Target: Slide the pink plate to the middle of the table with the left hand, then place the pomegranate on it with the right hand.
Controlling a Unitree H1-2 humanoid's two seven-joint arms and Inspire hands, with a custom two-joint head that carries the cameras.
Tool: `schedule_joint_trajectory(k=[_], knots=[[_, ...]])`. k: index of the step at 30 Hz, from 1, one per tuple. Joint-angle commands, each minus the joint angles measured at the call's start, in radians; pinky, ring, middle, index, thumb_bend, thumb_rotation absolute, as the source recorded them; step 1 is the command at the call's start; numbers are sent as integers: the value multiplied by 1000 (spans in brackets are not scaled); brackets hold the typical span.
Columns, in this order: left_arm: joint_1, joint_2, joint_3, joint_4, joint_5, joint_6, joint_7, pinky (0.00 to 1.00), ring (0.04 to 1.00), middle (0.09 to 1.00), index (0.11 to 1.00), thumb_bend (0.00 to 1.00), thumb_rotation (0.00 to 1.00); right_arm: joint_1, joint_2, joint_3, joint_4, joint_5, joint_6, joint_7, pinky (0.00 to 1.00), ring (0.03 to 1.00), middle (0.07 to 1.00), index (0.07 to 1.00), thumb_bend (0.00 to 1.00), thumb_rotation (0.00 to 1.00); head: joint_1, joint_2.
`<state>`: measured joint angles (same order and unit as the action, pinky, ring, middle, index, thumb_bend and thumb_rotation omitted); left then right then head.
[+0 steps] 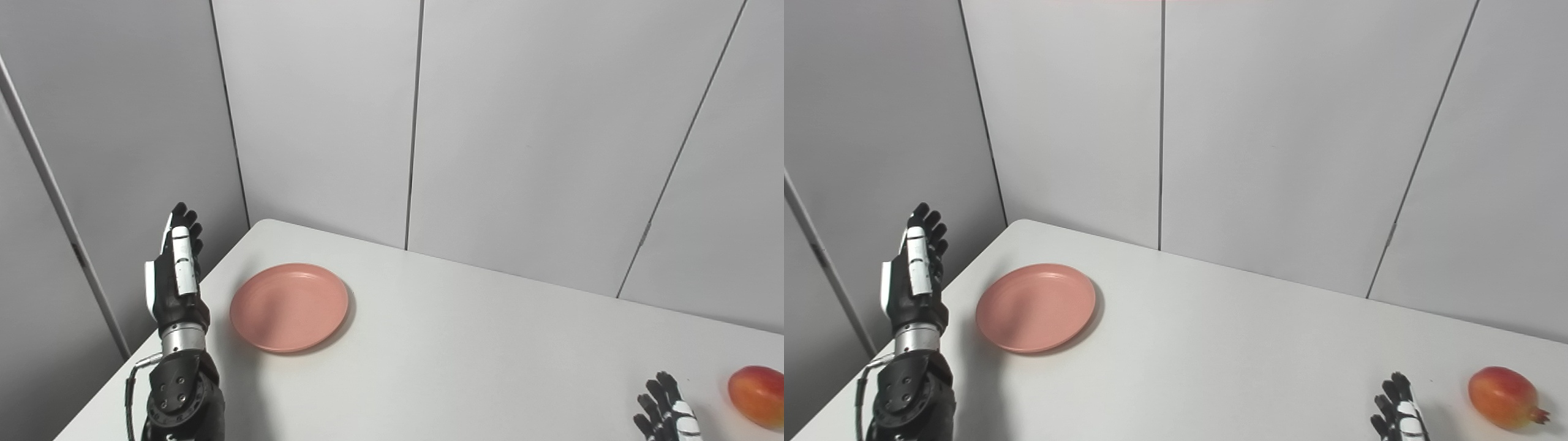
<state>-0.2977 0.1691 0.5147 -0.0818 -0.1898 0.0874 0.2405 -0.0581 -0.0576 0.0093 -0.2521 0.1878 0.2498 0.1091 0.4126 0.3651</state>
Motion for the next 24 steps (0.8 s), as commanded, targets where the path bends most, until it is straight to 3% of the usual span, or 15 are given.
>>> schedule_joint_trajectory(k=[1,12,24], knots=[[-22,32,4,-2,-25,-27,-7,978,951,946,914,398,1000,-23,-5,-6,-33,9,0,5,1000,1000,1000,1000,120,1000,0,2],[2,49,3,43,-138,-29,-55,986,975,969,934,371,1000,-24,-10,-7,-36,20,1,6,1000,1000,1000,1000,121,1000,1,10],[-12,70,-12,155,-169,-20,-72,987,973,968,951,359,1000,-21,-11,-5,-48,18,9,5,1000,1000,1000,1000,127,1000,2,17]])
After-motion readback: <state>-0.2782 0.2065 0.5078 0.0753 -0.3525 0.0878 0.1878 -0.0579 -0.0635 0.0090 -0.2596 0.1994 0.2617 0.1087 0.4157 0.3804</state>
